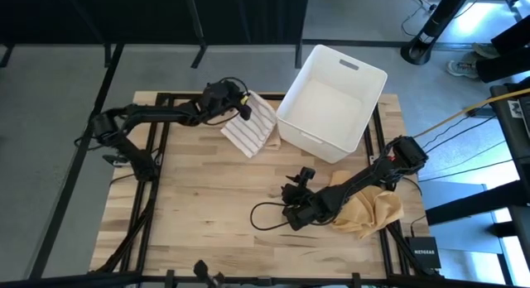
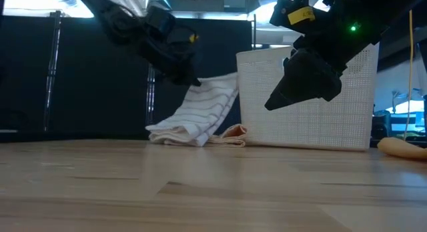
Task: Fold towel
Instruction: Stack the white towel on top of the yellow patterned towel, then fold the yellow towel
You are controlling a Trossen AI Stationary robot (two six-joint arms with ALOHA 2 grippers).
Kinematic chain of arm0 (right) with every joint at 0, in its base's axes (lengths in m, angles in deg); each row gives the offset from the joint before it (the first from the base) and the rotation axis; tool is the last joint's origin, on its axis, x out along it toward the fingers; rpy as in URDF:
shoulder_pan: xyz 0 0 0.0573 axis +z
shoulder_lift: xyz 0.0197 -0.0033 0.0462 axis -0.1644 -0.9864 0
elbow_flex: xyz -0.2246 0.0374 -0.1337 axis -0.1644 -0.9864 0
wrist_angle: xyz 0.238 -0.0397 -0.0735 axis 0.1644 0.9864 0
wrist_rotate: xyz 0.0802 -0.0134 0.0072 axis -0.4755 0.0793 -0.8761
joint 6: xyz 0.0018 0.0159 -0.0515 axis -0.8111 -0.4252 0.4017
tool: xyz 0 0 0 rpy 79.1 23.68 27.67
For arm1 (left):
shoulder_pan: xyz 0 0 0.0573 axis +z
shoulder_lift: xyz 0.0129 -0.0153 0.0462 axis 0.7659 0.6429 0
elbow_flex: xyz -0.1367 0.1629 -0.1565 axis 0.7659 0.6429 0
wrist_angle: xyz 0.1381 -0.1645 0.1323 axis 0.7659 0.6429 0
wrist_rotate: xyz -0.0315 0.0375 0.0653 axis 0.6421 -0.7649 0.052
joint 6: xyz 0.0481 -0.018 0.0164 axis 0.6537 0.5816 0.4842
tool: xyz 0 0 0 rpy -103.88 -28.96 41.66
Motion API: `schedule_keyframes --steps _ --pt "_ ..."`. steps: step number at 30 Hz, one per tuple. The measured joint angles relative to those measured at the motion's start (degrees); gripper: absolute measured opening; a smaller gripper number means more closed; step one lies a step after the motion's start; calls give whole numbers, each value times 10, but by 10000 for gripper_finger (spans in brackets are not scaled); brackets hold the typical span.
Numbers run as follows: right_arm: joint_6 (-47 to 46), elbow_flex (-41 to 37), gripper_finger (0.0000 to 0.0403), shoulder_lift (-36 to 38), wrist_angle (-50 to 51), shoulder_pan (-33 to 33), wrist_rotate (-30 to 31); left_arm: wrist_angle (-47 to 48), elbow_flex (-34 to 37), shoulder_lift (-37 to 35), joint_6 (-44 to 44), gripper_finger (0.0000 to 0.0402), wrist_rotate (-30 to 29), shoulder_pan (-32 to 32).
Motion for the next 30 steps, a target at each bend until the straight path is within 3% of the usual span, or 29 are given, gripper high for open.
schedule_keyframes --steps 15,23,27,30 --pt "0 0 206 0 1 0 -4 -109 0 105 -118 31 -1 43" --pt "3 0 206 0 1 0 -4 -109 0 105 -73 106 54 42" --pt "6 0 206 0 2 0 -4 -62 0 72 13 145 119 41" --pt "16 0 206 0 2 0 -4 10 -1 25 92 159 132 29"
